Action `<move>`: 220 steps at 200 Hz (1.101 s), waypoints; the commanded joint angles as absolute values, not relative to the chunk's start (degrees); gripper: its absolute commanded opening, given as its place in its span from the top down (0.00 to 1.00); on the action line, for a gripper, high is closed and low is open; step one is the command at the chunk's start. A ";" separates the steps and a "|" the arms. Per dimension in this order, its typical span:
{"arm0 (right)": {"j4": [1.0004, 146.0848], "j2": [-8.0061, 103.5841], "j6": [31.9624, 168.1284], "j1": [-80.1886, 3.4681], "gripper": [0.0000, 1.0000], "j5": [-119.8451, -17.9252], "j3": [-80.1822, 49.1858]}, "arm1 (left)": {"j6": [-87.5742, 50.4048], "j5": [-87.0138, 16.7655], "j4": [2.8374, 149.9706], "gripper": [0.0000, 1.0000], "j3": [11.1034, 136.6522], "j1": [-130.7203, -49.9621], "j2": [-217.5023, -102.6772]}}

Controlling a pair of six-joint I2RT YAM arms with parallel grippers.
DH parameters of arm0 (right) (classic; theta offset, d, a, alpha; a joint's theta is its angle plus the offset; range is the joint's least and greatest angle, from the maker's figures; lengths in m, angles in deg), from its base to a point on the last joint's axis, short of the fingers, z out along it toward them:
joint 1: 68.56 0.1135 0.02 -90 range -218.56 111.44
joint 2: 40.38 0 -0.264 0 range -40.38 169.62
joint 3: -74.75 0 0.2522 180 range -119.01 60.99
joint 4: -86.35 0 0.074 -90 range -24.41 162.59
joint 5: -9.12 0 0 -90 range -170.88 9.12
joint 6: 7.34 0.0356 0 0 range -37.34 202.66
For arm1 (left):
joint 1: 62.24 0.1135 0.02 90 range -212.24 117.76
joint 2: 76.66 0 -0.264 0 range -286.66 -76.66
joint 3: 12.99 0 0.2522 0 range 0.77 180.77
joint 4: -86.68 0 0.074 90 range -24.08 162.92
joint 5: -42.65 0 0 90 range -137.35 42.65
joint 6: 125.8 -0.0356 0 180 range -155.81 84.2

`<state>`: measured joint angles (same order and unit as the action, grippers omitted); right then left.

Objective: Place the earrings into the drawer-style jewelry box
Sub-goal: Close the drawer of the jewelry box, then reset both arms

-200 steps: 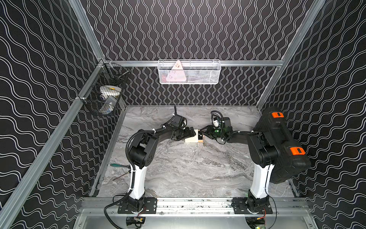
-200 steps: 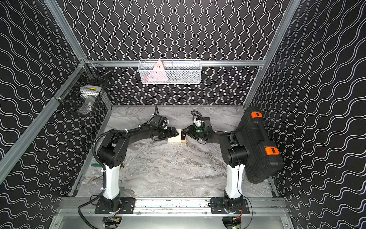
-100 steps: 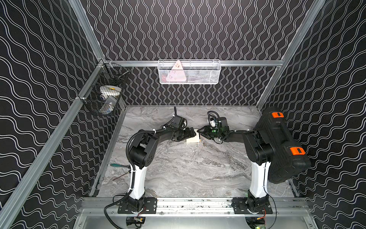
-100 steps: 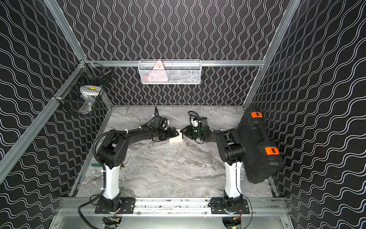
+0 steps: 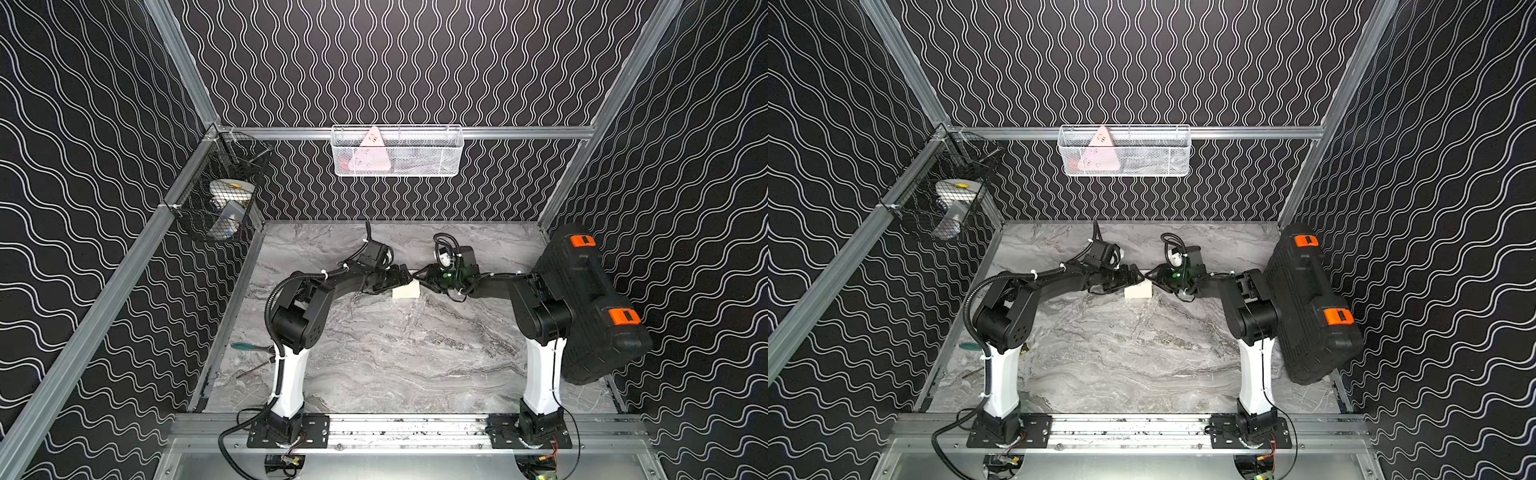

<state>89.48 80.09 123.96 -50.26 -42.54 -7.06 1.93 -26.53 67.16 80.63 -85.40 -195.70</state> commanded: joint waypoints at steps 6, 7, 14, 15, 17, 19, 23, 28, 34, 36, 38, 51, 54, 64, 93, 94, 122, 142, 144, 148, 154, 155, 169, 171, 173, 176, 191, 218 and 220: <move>86.09 77.44 121.30 -50.69 0.50 -44.37 -7.83 | 0.59 -28.90 66.10 0.09 81.88 -85.21 -195.63; 85.84 77.33 121.18 -50.71 0.50 -44.48 -7.87 | 0.54 -28.98 66.04 0.08 81.93 -85.15 -195.60; 84.73 76.63 120.52 -51.03 0.50 -44.90 -7.85 | 0.14 -29.64 65.60 0.08 82.08 -85.03 -195.27; 84.55 76.49 120.44 -51.10 0.50 -45.01 -7.84 | 0.09 -29.75 65.53 0.07 82.12 -85.02 -195.21; 84.28 76.20 120.28 -51.25 0.49 -45.15 -7.83 | 0.02 -30.01 65.36 0.07 82.11 -84.96 -195.07; 84.02 75.98 120.04 -51.34 0.49 -45.30 -7.80 | -0.13 -30.19 65.25 0.07 82.12 -85.00 -194.90; 83.69 75.91 119.82 -51.58 0.49 -45.56 -7.57 | -0.36 -30.98 65.06 0.06 82.05 -84.87 -194.53; 83.16 74.27 119.40 -51.83 0.48 -45.81 -7.29 | -0.79 -31.67 64.81 0.06 81.93 -84.73 -194.01; 82.59 73.17 118.84 -52.23 0.48 -46.13 -7.02 | -1.18 -32.51 64.59 0.04 81.73 -84.42 -193.23; 82.34 72.87 118.62 -52.35 0.48 -46.27 -6.92 | -1.35 -32.85 64.53 0.04 81.61 -84.35 -193.01; 82.08 72.53 118.44 -52.51 0.48 -46.43 -6.85 | -1.46 -33.20 64.45 0.04 81.54 -84.23 -192.67; 80.59 70.19 116.94 -53.58 0.47 -47.31 -6.14 | -2.71 -35.91 63.84 0.02 80.67 -83.46 -190.31; 80.22 69.54 116.52 -53.86 0.47 -47.53 -5.89 | -3.16 -36.79 63.72 0.02 80.45 -83.31 -189.58; 78.59 66.98 114.79 -54.57 0.47 -49.13 -5.17 | -4.68 -40.45 62.95 0.01 79.32 -82.66 -187.10; 74.45 57.42 109.22 -56.57 0.44 -54.27 -0.67 | -8.94 -52.12 64.84 0.01 72.29 -81.24 -176.40; 74.40 56.86 108.99 -56.63 0.44 -54.62 -0.51 | -9.10 -52.50 65.01 0.01 71.91 -81.24 -176.19; 72.49 45.46 103.84 -58.13 0.38 -64.48 5.08 | -12.11 -66.05 70.75 0.01 60.81 -81.01 -164.20; 73.84 38.37 102.14 -59.06 0.34 -72.02 10.34 | -13.52 -72.88 77.83 0.01 50.50 -80.88 -156.86; 74.05 37.74 102.10 -59.07 0.33 -73.04 10.95 | -13.60 -73.60 78.50 0.01 49.53 -80.90 -156.15; 74.75 36.49 102.00 -59.21 0.31 -74.56 12.06 | -13.86 -75.11 79.66 0.01 47.63 -80.90 -154.97; 75.92 34.78 102.00 -59.33 0.29 -77.42 14.19 | -14.07 -77.40 81.26 0.01 44.90 -80.95 -153.12; 76.14 34.51 101.95 -59.33 0.28 -77.70 14.52 | -14.04 -77.80 81.53 0.01 44.46 -80.91 -152.86; 79.52 31.03 101.61 -59.42 0.21 -84.83 19.01 | -15.48 -82.27 84.45 0.01 38.94 -80.54 -149.34; 79.99 30.60 101.62 -59.49 0.19 -85.94 19.58 | -15.96 -83.15 85.27 0.01 38.18 -80.53 -148.95; 80.40 30.15 101.53 -59.50 0.18 -87.14 20.19 | -16.41 -83.97 85.90 0.01 37.39 -80.59 -148.57; 80.87 29.59 101.43 -59.55 0.15 -88.92 20.87 | -17.11 -85.12 87.13 0.01 36.29 -80.60 -148.03; 84.46 27.50 100.42 -59.75 0.03 -97.03 24.91 | -18.62 -90.96 89.76 0.01 32.19 -79.90 -146.01; 91.51 27.72 99.28 -61.29 0.01 -108.27 30.90 | -19.68 -89.21 97.59 0.01 26.79 -74.95 -147.33; 91.93 27.91 99.19 -61.45 0.01 -108.85 31.12 | -20.46 -88.97 99.96 0.01 26.26 -74.92 -147.63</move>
